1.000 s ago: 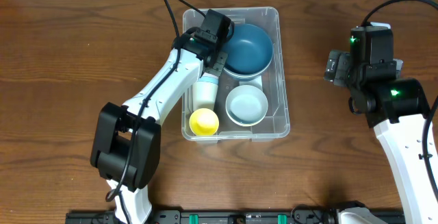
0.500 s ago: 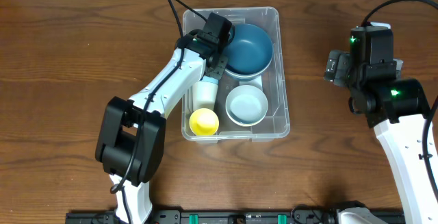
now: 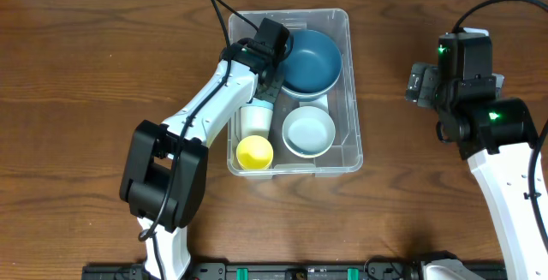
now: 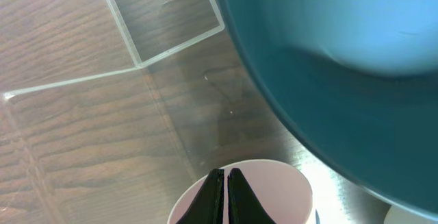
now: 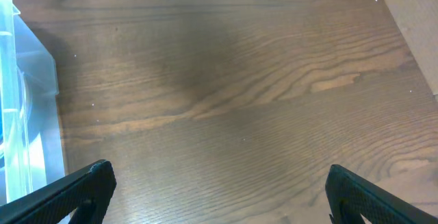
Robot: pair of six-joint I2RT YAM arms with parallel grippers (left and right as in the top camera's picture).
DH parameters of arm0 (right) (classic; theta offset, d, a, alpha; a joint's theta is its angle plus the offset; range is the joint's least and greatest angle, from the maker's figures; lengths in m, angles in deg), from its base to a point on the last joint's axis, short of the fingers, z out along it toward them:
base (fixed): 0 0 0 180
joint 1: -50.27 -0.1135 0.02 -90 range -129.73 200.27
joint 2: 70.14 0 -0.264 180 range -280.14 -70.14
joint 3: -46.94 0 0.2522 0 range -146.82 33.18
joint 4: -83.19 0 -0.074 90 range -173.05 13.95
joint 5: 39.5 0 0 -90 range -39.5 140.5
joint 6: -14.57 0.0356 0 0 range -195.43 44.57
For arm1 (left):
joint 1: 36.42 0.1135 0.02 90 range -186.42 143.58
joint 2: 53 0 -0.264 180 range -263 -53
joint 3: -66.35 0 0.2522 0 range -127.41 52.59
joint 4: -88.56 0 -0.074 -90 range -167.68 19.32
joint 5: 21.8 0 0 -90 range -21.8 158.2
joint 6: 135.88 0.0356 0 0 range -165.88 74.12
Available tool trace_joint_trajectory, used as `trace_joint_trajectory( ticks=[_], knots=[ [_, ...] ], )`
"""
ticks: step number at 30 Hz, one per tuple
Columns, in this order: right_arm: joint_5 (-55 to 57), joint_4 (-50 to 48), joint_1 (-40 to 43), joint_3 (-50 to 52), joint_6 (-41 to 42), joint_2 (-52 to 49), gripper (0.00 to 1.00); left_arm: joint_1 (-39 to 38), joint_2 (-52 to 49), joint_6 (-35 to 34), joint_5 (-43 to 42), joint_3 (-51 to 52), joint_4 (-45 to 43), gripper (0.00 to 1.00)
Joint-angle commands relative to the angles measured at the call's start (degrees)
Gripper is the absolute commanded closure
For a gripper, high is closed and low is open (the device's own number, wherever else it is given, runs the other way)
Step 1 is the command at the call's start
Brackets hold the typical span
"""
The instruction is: Pack container
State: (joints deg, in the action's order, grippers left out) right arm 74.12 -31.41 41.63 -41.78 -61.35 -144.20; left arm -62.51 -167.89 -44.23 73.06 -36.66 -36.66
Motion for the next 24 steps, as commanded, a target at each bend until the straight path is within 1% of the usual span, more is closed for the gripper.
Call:
trace_joint_trajectory(
  ticks=[1,24],
  knots=[
    [0.57,0.09,0.39,-0.85,0.46,0.55,0.01,0.02,-0.83,-0.22,-0.15,-0.24,1.53,0.94],
    [0.57,0.09,0.39,-0.85,0.48,0.55,0.01,0.02,2.71,-0.24,-0.15,-0.42,5.11,0.94]
  ],
)
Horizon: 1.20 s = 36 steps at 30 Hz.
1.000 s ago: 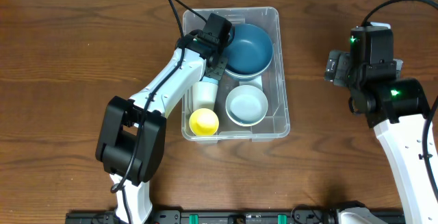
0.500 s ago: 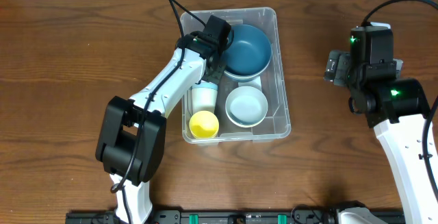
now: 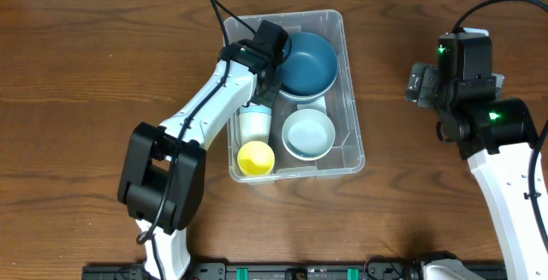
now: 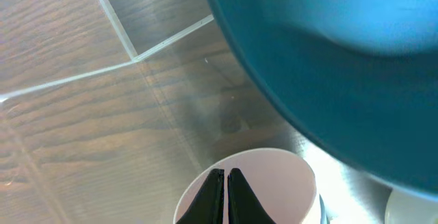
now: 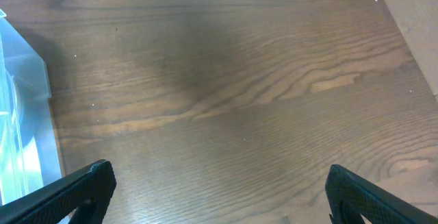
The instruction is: Pack container
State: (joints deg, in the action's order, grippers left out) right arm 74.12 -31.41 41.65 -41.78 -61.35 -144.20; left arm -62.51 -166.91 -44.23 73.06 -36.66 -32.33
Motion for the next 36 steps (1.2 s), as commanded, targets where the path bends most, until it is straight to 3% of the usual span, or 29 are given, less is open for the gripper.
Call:
trace_joint_trajectory(
  ticks=[1,23,28,31,34,36],
  knots=[
    [0.55,0.09,0.37,-0.85,0.46,0.55,0.01,0.02,1.73,-0.22,-0.15,-0.42,0.79,0.94],
    [-0.39,-0.09,0.37,-0.85,1.05,0.55,0.01,0.02,1.73,-0.24,-0.15,-0.42,-0.83,0.94],
    [-14.95,-1.33,0.33,-0.85,1.44,0.57,0.01,0.02,1.73,-0.22,-0.13,-0.42,-0.63,0.94],
    [-26.93,0.35,0.26,-0.85,-0.98,0.46,0.45,0.02,1.75,-0.22,-0.13,-0.42,-0.66,0.94],
    [-33.53,5.18,-1.53,-0.85,-0.87,0.28,0.64,0.02,1.73,-0.24,-0.13,-0.42,-1.07,0.94],
    [-34.51,9.05,-3.54,-0.85,-0.87,0.22,0.87,0.02,1.73,-0.22,-0.13,-0.42,-1.51,0.94]
  ],
)
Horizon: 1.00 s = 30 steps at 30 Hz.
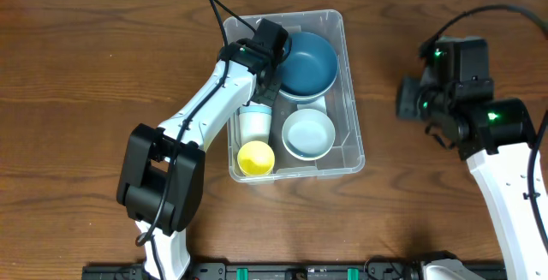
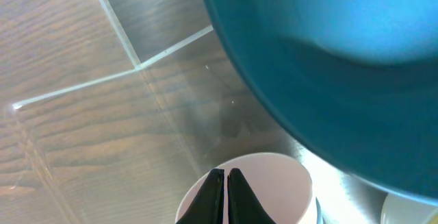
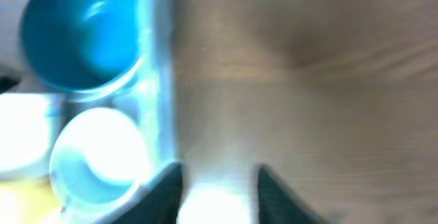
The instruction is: Pack container
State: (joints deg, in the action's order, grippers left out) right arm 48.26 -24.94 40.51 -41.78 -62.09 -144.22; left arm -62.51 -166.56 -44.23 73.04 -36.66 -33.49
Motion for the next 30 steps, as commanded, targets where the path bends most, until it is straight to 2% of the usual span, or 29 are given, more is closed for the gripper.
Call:
trace_joint_trajectory(
  ticks=[1,2,17,23,30],
  knots=[
    [-8.76,4.48,-3.58,-0.85,-0.13,0.24,0.95,0.02,1.38,-0.22,-0.11,-0.42,-0.52,0.94],
    [-8.76,6.47,-5.16,-0.85,-0.13,0.26,0.99,0.02,1.38,-0.22,-0.11,-0.42,-0.72,0.94],
    [-8.63,23.52,-28.61,-0.31,0.61,2.56,0.99,0.02,1.38,-0.24,-0.11,-0.42,-1.09,0.94],
    [-8.09,15.98,-33.44,7.82,2.27,2.21,0.99,0.02,1.38,-0.24,-0.11,-0.39,-1.44,0.94],
    [-2.01,8.76,-33.38,16.0,3.98,1.38,0.99,0.02,1.38,-0.2,0.2,-0.39,-1.95,0.94]
  ],
)
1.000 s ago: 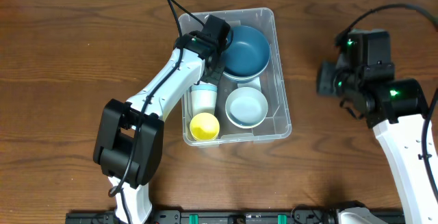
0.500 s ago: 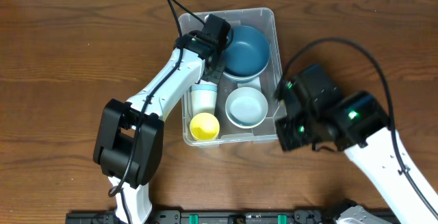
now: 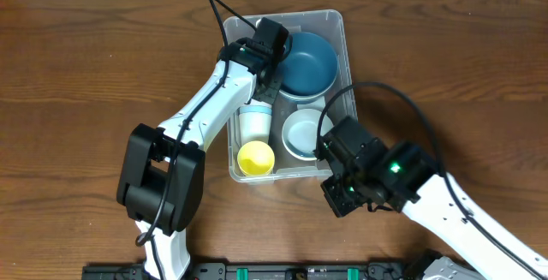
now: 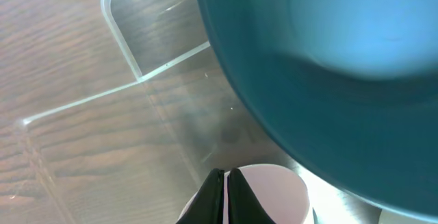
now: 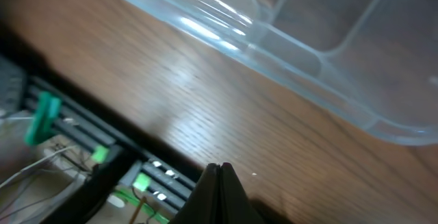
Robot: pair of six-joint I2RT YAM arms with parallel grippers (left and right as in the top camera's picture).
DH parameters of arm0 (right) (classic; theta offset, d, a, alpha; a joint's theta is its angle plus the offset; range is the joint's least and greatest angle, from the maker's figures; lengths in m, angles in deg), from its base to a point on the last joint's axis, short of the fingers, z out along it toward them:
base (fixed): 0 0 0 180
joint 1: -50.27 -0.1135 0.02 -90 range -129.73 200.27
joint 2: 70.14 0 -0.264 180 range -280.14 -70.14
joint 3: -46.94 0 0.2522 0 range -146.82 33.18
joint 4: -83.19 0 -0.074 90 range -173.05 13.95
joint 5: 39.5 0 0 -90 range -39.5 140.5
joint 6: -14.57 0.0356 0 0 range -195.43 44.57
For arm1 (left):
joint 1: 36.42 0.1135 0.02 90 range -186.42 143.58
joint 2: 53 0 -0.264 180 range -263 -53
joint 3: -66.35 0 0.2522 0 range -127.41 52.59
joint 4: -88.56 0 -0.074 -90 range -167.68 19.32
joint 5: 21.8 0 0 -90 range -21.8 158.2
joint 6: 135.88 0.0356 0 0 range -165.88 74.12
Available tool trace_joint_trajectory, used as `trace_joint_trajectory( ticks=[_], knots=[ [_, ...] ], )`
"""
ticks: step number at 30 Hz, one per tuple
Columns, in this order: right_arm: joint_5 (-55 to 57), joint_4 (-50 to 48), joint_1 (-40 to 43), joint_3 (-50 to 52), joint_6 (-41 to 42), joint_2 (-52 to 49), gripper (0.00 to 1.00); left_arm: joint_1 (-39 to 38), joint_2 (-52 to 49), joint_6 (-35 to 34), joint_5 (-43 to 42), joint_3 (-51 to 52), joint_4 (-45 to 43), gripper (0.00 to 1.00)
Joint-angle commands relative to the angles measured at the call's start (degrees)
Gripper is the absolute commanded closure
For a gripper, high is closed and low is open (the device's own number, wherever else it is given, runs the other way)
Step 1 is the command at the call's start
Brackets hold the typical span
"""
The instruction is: Pack container
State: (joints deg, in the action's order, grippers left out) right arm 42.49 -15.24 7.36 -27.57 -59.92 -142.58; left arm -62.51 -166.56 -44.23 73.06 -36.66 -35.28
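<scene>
A clear plastic container (image 3: 352, 83) holds a dark blue bowl (image 3: 308, 64), a light blue bowl (image 3: 305, 133), a white cup (image 3: 254, 124) and a yellow cup (image 3: 254, 157). My left gripper (image 3: 272, 50) is inside the container's far left part. In the left wrist view that left gripper (image 4: 226, 177) is shut with nothing between its fingers, just above the white cup (image 4: 274, 190) and beside the dark blue bowl (image 4: 328, 59). My right gripper (image 3: 336, 196) hangs low at the container's front right corner. The right wrist view has the right gripper (image 5: 219, 172) shut and empty, with the container (image 5: 308, 66) ahead.
A black equipment rail (image 5: 82, 176) with green lights runs along the table's front edge, close to my right gripper. A black cable (image 3: 218, 6) trails from the left arm over the container's far left corner. Bare wood (image 3: 86, 74) lies on both sides.
My right arm has moved from the table's right side to the container's front right corner, and its gripper is now shut. The left gripper stays in place, still shut.
At first my right gripper stood wide open over bare wood right of the container, with the left gripper shut over the white cup. The container then sat slightly further left. Later the right wrist faced the container, fingers closer together. Now it is shut at the front.
</scene>
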Motion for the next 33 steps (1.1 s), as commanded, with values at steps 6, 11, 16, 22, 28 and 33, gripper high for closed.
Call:
trace_joint_trajectory(
  ticks=[6,11,16,22,28,33],
  knots=[
    [7.41,-2.38,-0.22,2.49,1.62,-0.35,0.99,0.09,1.38,0.0,0.74,-0.39,-1.16,0.94],
    [9.97,-3.91,-0.22,2.6,1.6,-1.68,0.99,0.09,1.38,0.0,0.74,-0.39,-1.99,0.94],
    [9.99,-5.75,-0.22,3.13,1.07,-5.09,0.99,0.22,1.38,0.0,0.74,-0.39,-2.51,0.94],
    [10.19,-7.78,-0.22,3.13,0.72,-7.56,0.99,1.27,1.36,-0.02,0.72,-0.33,-2.69,0.94],
    [12.09,-8.74,-0.22,3.1,0.76,-7.54,0.99,2.58,0.83,-0.04,0.7,-0.33,-3.04,0.94],
    [12.09,-8.72,-0.17,3.1,0.76,-7.54,0.99,2.58,-0.33,-0.07,-1.38,-0.22,-3.06,0.94]
  ],
)
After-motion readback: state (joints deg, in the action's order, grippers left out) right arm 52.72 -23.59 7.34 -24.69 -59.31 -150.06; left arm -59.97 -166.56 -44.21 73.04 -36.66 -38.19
